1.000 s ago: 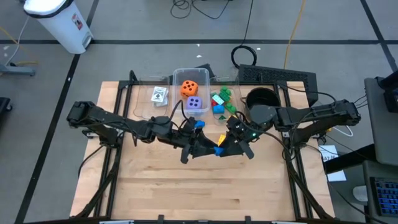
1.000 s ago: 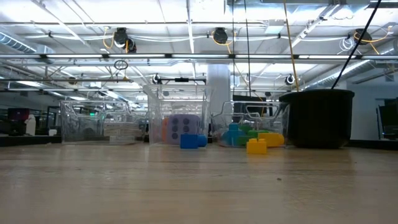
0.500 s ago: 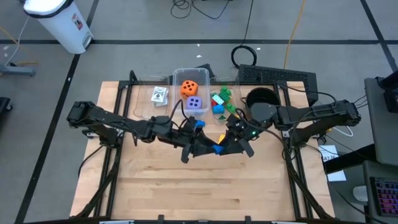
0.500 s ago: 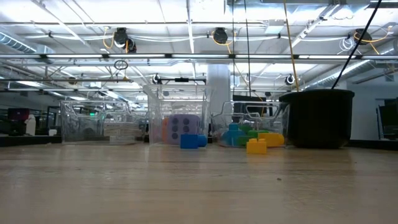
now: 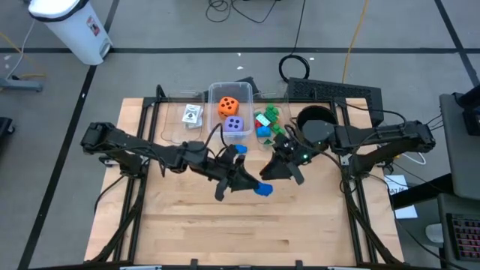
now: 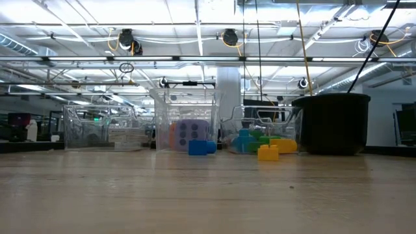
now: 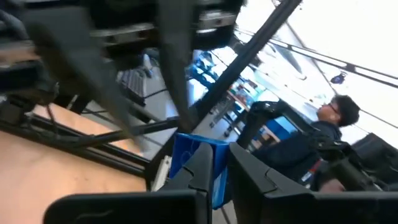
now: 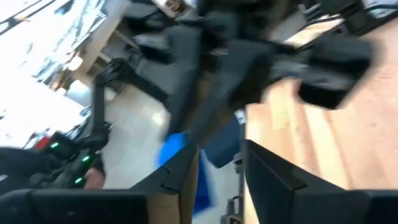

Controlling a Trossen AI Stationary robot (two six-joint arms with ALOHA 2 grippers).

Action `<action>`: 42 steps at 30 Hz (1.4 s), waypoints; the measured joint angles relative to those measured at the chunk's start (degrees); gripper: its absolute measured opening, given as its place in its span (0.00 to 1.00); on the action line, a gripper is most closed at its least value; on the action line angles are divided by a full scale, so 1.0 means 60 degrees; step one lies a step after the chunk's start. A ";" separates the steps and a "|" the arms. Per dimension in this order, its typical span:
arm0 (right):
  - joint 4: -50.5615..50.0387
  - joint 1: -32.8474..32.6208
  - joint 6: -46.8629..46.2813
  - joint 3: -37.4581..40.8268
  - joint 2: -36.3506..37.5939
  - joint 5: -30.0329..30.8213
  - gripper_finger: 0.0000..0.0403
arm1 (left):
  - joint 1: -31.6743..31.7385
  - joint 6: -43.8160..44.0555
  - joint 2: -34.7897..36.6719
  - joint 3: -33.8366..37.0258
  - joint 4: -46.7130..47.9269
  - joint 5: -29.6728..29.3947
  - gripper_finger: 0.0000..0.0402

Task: Pick & Place Toys
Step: Put the dark blue game piece into the right transparent bin

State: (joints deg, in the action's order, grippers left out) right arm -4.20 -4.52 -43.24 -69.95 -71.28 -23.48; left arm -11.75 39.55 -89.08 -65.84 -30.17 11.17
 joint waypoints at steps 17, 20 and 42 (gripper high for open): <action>0.4676 0.0880 0.0709 0.0015 0.0096 -0.0095 0.15 | 0.0213 -0.0017 -0.0004 0.0000 0.0004 -0.0086 0.01; 0.5536 0.1091 0.0562 0.0015 0.0090 -0.0101 0.16 | 0.0391 -0.0022 -0.0004 0.0000 0.0013 -0.0089 0.01; 0.7105 0.0875 0.4497 -0.0934 0.0305 0.3112 0.28 | 0.3334 0.2266 0.0692 -0.0011 -0.1324 0.1664 0.01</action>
State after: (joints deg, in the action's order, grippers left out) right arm 38.43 0.73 -16.26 -75.56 -69.45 -4.81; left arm 8.25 53.15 -84.93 -65.91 -38.12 21.16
